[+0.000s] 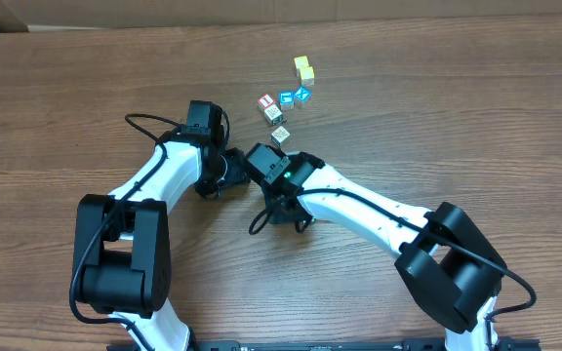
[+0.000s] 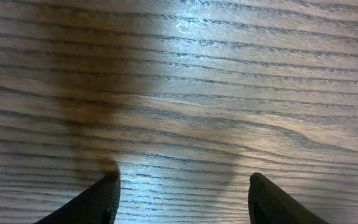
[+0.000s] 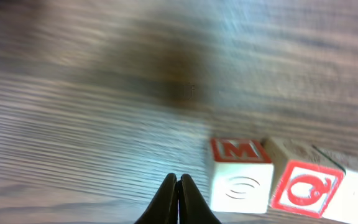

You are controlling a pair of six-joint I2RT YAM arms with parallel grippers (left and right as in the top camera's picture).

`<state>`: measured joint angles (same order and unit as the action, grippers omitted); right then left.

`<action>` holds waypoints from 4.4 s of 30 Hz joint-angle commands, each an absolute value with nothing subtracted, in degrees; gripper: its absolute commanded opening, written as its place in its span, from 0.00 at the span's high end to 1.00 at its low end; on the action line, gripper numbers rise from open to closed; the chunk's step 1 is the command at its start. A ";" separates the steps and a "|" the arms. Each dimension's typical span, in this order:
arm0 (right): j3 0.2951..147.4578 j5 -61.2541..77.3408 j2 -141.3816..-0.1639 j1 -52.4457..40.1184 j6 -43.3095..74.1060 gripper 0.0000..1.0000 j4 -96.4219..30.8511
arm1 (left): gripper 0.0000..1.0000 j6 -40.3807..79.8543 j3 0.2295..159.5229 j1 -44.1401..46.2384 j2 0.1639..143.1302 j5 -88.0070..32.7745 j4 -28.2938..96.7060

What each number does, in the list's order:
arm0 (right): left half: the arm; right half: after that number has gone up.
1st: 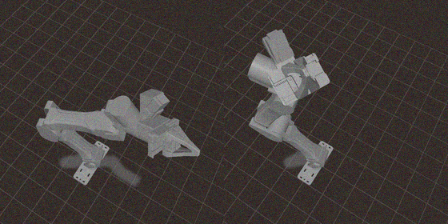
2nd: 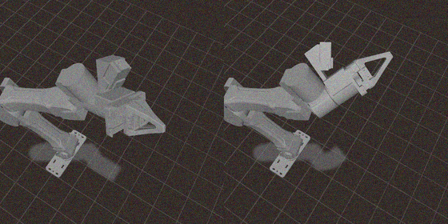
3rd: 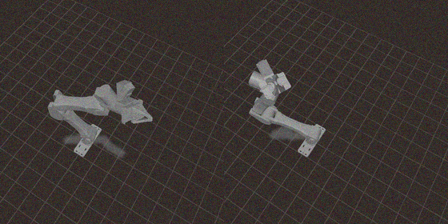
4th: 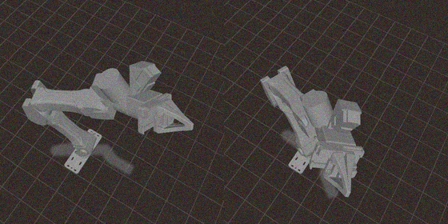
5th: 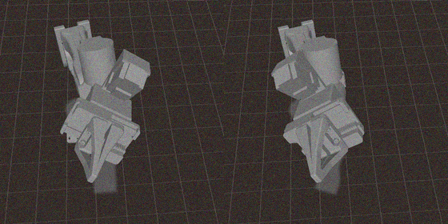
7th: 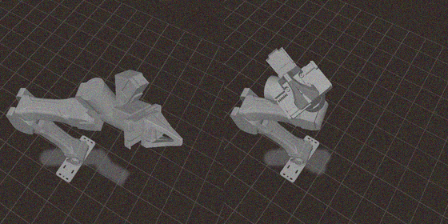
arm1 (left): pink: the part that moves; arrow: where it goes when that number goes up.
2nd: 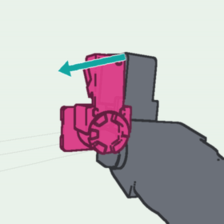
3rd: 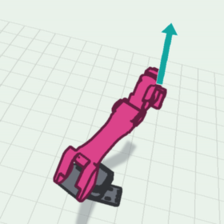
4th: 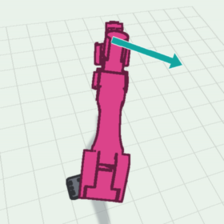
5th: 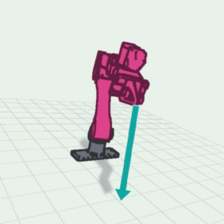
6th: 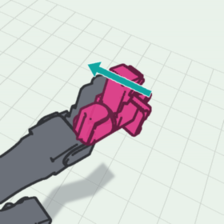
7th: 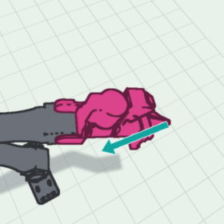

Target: Flip 4 blocks

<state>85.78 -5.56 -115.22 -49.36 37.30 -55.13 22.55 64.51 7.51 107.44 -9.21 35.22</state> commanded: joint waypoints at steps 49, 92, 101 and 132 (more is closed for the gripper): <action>85.45 -9.78 -115.87 -40.97 39.27 0.95 -60.10 | 0.62 22.31 62.33 7.16 110.26 -6.68 35.94; 81.49 -9.89 -115.85 -41.12 38.98 0.95 -55.40 | 0.59 22.31 62.33 7.16 110.26 -6.70 35.92; 81.49 -7.57 -115.85 -41.12 38.00 0.96 -55.66 | 0.58 22.31 62.33 7.16 110.26 -6.70 35.92; 88.07 -3.64 -115.85 -29.17 39.22 0.96 -67.64 | 0.96 17.74 62.35 7.16 110.26 -13.56 37.21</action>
